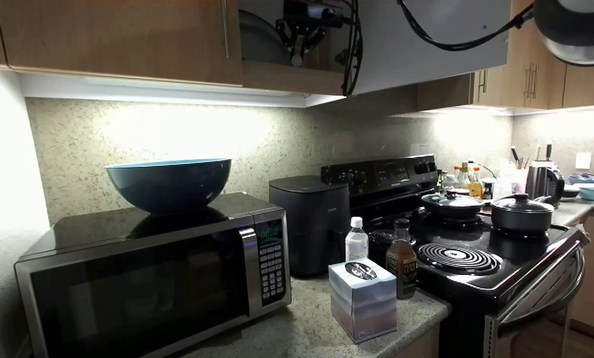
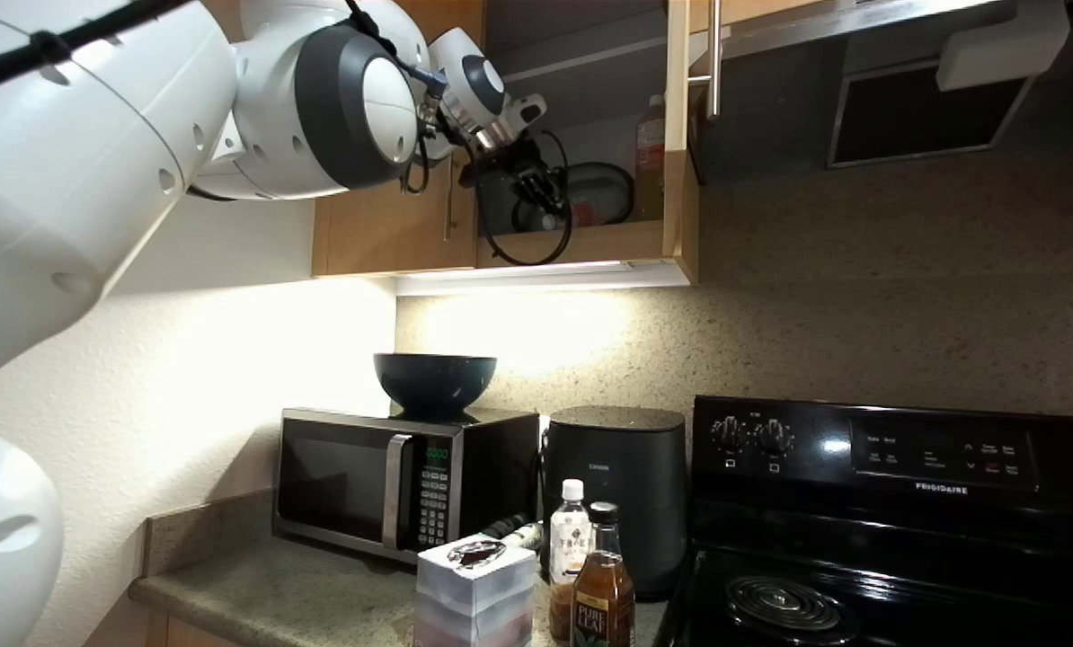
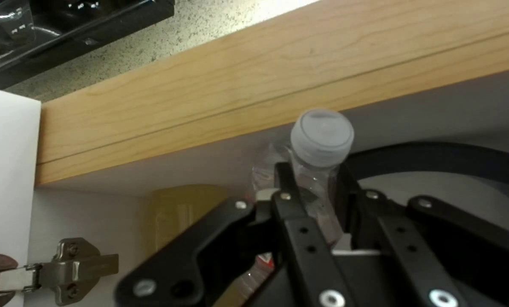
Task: Put the bottle in the top cabinet, then put it back on the counter
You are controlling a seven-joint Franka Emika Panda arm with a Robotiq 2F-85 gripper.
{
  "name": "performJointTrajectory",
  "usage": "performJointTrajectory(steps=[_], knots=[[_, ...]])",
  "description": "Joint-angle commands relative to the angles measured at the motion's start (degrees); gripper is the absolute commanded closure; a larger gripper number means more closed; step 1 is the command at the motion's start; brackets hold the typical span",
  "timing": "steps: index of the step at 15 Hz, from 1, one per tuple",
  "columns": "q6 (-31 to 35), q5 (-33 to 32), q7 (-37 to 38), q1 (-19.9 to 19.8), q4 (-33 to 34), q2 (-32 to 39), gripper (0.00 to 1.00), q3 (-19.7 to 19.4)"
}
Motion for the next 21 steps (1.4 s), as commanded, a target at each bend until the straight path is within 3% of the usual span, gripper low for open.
performJointTrajectory(steps=[1, 2, 7, 12, 14, 15, 20, 21], knots=[[-1.48, 8.49, -5.07, -2.37, 0.61, -0.62, 0.90, 4.40], [-3.23, 10.37, -5.27, -1.66, -2.39, -5.13, 0.90, 5.51], [-11.48, 18.98, -3.61, -0.90, -4.33, -11.22, 0.90, 10.30], [-22.94, 20.37, 1.67, -0.40, -7.21, -17.29, 0.90, 10.83], [-25.83, 18.03, 4.67, -0.08, -9.45, -19.48, 0.90, 10.11], [-24.26, 18.48, 1.69, 0.21, -3.83, -15.40, 0.76, 10.69], [-25.57, 18.34, 3.29, 0.18, -6.62, -17.50, 0.76, 10.15], [-25.57, 18.34, 3.30, 0.18, -6.74, -17.50, 0.90, 10.13]])
